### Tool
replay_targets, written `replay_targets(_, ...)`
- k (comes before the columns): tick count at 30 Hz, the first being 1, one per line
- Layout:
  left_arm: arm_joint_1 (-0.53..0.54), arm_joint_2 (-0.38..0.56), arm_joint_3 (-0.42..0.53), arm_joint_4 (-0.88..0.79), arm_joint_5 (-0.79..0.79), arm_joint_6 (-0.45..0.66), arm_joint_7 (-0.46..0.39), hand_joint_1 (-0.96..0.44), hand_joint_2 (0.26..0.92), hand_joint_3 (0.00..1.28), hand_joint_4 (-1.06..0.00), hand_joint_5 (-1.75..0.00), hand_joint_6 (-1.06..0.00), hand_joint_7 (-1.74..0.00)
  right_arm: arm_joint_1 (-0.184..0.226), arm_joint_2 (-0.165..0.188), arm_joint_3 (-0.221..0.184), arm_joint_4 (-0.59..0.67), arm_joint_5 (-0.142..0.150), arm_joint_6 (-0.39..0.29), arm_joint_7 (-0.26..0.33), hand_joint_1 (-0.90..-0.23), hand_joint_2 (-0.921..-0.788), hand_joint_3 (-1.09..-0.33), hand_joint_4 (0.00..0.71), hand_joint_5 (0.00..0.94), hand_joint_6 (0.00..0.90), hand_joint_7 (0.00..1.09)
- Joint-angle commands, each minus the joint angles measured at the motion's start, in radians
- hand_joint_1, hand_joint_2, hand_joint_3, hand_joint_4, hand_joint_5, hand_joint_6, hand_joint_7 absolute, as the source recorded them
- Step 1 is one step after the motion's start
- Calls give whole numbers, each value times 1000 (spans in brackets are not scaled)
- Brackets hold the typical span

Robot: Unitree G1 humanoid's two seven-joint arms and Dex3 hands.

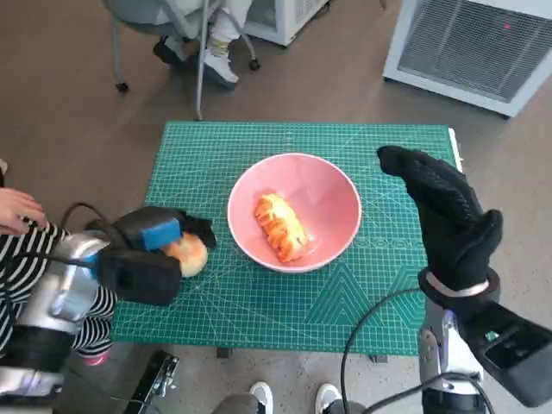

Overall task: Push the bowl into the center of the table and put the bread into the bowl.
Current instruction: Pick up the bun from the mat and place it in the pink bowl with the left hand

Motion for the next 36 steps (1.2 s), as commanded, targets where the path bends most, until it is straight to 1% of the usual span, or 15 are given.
replay_targets(1,-28,6,80,-100,-54,12,39,3,911,32,-774,-1089,-656,-1120,15,4,0,15,-4,9,-3,-688,-921,-690,143,1,55,441)
replay_targets(5,-55,-19,113,-173,-74,38,65,3,912,30,-774,-1088,-656,-1120,14,4,0,20,-4,8,-2,-688,-921,-691,143,1,54,442)
replay_targets(10,-88,-65,119,-247,-83,78,96,3,911,27,-781,-1098,-662,-1098,14,6,0,27,-6,3,-2,-687,-921,-691,143,1,54,443)
replay_targets(14,-107,-108,103,-296,-79,93,117,2,909,21,-794,-1098,-673,-1071,15,6,1,26,-7,1,-2,-685,-921,-692,143,0,53,444)
replay_targets(18,-138,-150,62,-296,-64,76,125,1,913,19,-785,-1109,-670,-1073,18,7,0,22,-7,1,-4,-684,-921,-692,143,0,50,444)
replay_targets(24,-198,-205,-5,-231,-84,25,98,1,919,35,-746,-1168,-647,-1081,26,6,-3,14,-9,-1,-7,-684,-921,-692,142,0,49,445)
replay_targets(27,-225,-223,-46,-202,-92,29,53,1,919,45,-741,-1179,-634,-1086,31,6,-6,10,-8,-3,-9,-684,-921,-692,138,0,48,446)
replay_targets(29,-238,-231,-67,-184,-92,38,25,1,920,87,-678,-1204,-591,-1170,33,5,-8,7,-8,-3,-10,-684,-921,-692,137,0,48,446)
replay_targets(30,-244,-234,-75,-176,-90,41,14,12,896,86,-630,-1086,-550,-1089,34,5,-8,6,-8,-2,-11,-684,-921,-692,136,0,48,446)
replay_targets(31,-251,-238,-93,-158,-76,39,6,31,866,73,-603,-832,-532,-890,36,4,-10,3,-6,-1,-12,-684,-921,-692,136,0,47,446)
replay_targets(32,-257,-241,-104,-145,-66,36,0,20,839,52,-573,-569,-506,-654,37,4,-11,1,-6,0,-13,-685,-921,-691,136,0,47,446)
replay_targets(33,-263,-243,-120,-129,-47,28,1,13,824,35,-567,-374,-511,-462,38,4,-12,-2,-6,1,-14,-685,-921,-691,136,0,47,446)
replay_targets(35,-273,-245,-146,-105,-8,12,10,-30,802,19,-549,-192,-499,-274,40,5,-14,-6,-8,2,-18,-685,-921,-691,136,0,47,446)
replay_targets(36,-278,-246,-157,-96,10,5,16,-83,794,13,-538,-123,-499,-203,41,6,-14,-7,-9,3,-20,-685,-921,-691,135,0,47,446)
